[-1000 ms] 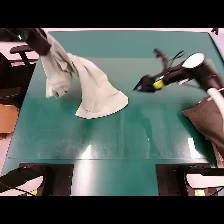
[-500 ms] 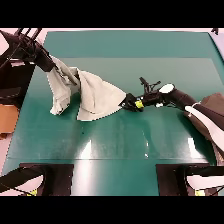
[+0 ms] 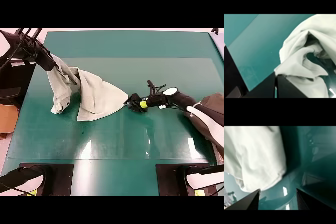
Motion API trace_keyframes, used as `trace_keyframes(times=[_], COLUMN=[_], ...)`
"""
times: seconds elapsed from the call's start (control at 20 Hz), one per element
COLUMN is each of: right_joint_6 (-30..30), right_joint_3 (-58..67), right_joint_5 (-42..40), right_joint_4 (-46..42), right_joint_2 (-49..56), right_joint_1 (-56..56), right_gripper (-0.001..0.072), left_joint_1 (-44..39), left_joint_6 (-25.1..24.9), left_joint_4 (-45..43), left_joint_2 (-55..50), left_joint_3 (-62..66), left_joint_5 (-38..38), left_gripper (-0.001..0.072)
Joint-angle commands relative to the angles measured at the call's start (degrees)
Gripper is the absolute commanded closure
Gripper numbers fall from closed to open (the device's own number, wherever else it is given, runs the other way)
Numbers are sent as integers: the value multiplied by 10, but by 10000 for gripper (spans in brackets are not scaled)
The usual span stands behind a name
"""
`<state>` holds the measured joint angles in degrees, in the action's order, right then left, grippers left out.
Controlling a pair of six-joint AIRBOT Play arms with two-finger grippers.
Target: Fold the shirts.
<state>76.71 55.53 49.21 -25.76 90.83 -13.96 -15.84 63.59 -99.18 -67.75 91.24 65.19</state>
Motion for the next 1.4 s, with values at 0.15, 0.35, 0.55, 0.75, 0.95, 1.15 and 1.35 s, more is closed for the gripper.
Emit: trace_keyframes(times=[0.15,0.35,0.55,0.75,0.95,1.15,1.35], right_joint_6=[-2,14,-3,0,35,71,87], right_joint_3=[108,167,232,330,447,538,601], right_joint_5=[-40,-6,51,66,118,175,254], right_joint_4=[-9,-8,-16,-28,-27,-22,6], right_joint_2=[85,124,66,-71,-184,-260,-301], right_joint_1=[-55,-67,-58,32,196,375,527], right_gripper=[192,699,700,701,701,701,701], left_joint_1=[0,0,0,1,0,0,0], left_joint_6=[0,0,-16,-26,-26,-41,-41], left_joint_4=[2,3,24,-38,-96,-118,-113], left_joint_2=[0,0,12,55,119,184,230], left_joint_3=[0,0,17,86,152,158,158], left_joint_5=[0,18,34,13,-12,-16,-21], left_gripper=[685,686,687,687,687,686,686])
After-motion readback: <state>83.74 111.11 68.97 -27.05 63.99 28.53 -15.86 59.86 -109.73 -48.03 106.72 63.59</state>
